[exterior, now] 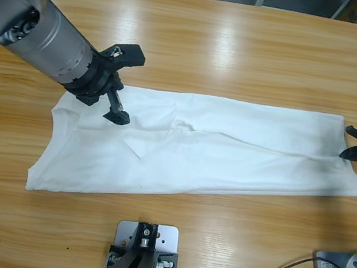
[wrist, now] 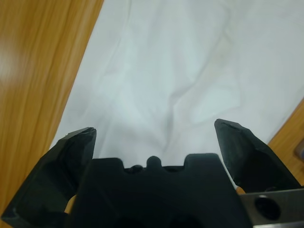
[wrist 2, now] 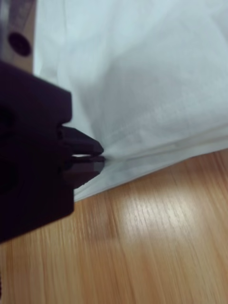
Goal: Fold clothes
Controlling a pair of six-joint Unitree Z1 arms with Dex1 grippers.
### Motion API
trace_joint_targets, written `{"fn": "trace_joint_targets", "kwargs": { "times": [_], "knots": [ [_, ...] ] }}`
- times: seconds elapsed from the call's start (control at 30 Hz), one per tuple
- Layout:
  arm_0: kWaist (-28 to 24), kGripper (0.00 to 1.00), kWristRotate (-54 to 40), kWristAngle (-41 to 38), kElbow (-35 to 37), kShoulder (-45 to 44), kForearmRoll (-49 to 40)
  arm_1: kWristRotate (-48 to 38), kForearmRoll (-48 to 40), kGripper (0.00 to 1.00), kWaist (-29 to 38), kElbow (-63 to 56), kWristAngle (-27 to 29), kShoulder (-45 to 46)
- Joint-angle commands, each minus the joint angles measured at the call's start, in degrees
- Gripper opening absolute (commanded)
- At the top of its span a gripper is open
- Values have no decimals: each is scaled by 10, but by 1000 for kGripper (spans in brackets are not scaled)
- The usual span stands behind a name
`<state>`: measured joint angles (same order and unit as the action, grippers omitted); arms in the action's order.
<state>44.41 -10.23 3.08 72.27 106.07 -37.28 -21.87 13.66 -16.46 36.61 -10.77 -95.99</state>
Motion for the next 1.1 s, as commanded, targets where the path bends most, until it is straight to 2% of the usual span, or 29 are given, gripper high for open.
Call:
{"fn": "trace_joint_targets", "kwargs": {
  "times": [0.03, 0.2, 0.57, 0.83, 0.97, 1.1],
  "knots": [
    [3, 0, 109, -4, -7, 12, 14, 8, 11, 0, -6, -13, 12, 3],
    [11, 0, 169, -14, -4, 38, 13, 10, 11, 0, -6, -12, 14, -3],
    [25, 0, 202, 3, -7, 115, 47, 10, 11, 0, -6, -12, 15, -5],
    [32, 0, 204, -3, -54, 134, 67, 10, 15, 0, -6, -9, 16, -2],
    [33, 0, 210, -6, -91, 132, 95, 30, 53, 0, -6, 17, 46, 8],
    [33, 0, 210, -6, -97, 128, 101, 54, 82, 0, -6, 43, 70, 16]
  ]
}}
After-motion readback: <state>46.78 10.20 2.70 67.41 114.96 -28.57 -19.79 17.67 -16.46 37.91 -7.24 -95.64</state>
